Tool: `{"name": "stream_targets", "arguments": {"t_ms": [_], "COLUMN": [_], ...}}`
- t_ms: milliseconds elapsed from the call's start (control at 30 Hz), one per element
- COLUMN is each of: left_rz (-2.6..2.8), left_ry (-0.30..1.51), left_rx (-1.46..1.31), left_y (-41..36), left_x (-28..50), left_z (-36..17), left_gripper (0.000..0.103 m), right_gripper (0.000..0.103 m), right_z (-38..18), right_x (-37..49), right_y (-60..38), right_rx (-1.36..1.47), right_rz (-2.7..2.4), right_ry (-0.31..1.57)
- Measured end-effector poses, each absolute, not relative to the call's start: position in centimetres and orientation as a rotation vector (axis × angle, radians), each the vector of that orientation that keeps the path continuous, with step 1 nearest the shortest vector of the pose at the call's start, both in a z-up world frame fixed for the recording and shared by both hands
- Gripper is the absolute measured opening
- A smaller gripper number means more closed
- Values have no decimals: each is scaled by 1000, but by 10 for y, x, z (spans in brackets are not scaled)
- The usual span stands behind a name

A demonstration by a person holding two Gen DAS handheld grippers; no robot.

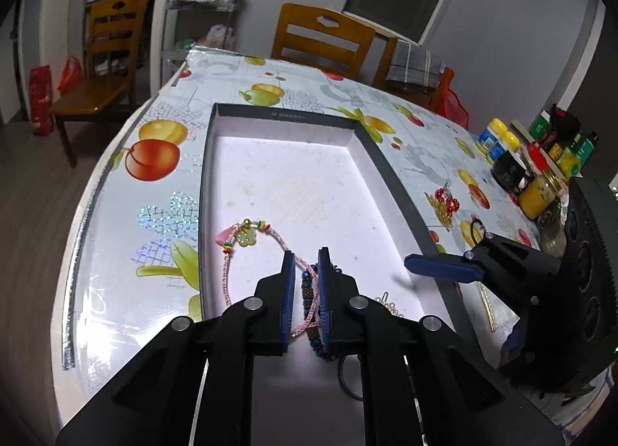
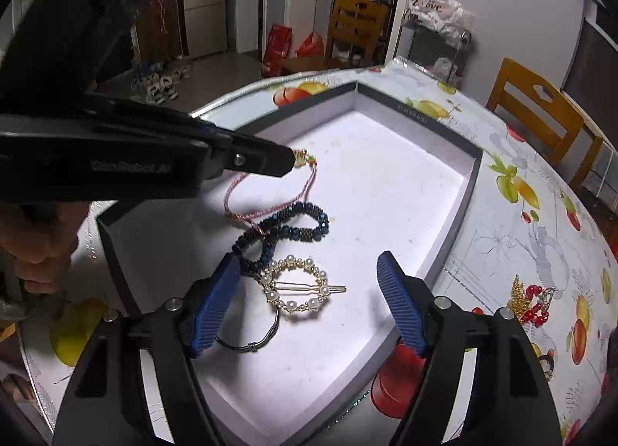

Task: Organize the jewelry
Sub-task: 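Release the pearl ring clip and pink bracelet into the box with both grippers, then grasp the pearl hair clip with the left gripper while right grasps the black hair tie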

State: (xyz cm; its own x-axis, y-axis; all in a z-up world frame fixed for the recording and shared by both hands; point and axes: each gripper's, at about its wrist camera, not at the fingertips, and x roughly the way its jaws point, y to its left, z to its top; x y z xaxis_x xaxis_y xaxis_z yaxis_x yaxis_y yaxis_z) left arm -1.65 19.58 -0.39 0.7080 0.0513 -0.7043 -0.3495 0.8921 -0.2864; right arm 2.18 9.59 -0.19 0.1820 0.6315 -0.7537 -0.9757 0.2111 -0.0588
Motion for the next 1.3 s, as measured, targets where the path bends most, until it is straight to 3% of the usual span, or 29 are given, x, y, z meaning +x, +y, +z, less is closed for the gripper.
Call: {"name": "stream_targets", "arguments": {"t_ms": [100,233,333,433,867,1300], "left_rz": [235,259,260,235,37,-6], "left_ry": [745,717,703,689,729,844], "left_rx": [-421,-393,-368,-339,-135,35], "left_y": [194,186,176,163,54,-26], "left_x": [-17,-17,-15,-11,20,54], "left_z": [0,7,12,17,12,-22], "left_gripper": [15,48,53,64,64,64], "right_gripper": [73,73,75,79,79,79], "right_z": [8,19,24,25,3,-12], "right_x": [21,29,41,53,98,111], "right_y": [82,55,30,6,-100,-143], "right_rx": [-599,-563,-521,-500,-457,-400], "right_rz": [1260,1231,1194,1144,954,903], "right_ry": [641,616,610,612,692,732]}}
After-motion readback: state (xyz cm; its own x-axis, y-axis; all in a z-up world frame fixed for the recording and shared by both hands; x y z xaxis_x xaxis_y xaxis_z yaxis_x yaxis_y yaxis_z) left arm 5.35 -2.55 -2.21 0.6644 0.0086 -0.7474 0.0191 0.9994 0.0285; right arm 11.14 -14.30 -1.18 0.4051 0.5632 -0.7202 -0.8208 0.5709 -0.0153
